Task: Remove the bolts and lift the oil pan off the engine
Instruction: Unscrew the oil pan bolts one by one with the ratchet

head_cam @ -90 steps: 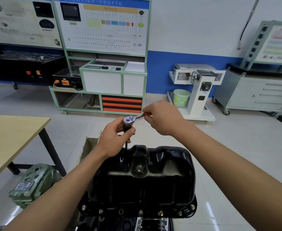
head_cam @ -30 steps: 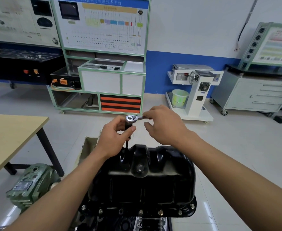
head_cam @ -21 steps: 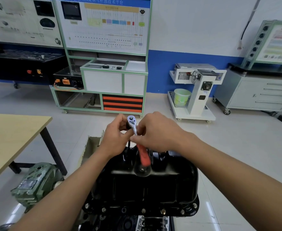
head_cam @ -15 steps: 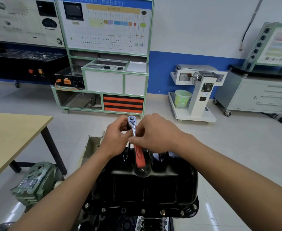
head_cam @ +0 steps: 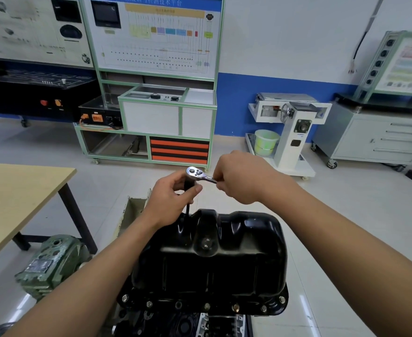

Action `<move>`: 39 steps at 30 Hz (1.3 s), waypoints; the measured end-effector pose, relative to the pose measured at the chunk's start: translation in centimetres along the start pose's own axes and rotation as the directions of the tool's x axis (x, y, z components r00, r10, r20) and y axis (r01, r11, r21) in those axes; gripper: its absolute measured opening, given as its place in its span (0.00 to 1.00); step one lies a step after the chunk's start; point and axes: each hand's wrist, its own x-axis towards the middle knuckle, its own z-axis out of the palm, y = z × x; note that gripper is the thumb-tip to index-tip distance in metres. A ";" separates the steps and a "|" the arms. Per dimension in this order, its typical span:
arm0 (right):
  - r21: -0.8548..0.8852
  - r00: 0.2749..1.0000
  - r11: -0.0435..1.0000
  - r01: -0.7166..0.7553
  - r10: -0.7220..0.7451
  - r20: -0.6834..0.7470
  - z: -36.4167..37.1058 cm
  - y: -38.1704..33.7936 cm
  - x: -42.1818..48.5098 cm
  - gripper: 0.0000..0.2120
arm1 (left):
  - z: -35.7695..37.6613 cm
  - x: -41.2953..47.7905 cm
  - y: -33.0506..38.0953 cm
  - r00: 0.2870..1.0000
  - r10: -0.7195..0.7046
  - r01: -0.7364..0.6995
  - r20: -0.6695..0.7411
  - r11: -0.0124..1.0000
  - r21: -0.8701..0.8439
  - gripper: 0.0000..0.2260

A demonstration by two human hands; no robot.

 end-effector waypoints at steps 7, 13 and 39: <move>-0.076 0.981 0.997 0.032 -0.046 -0.191 1.8 0.9 1.6 0.17 | 0.1 0.1 -0.1 0.999 -0.029 0.029 -0.018 1.000 0.002 0.08; 0.067 0.973 0.993 0.095 -0.078 -0.218 3.2 1.8 1.4 0.17 | 0.0 0.0 -0.1 0.999 -0.044 0.044 -0.017 0.999 -0.016 0.06; 0.270 0.991 0.957 0.107 -0.080 -0.109 1.7 -2.2 -2.5 0.16 | -0.3 0.2 -0.5 0.999 0.018 -0.018 -0.028 1.000 0.018 0.04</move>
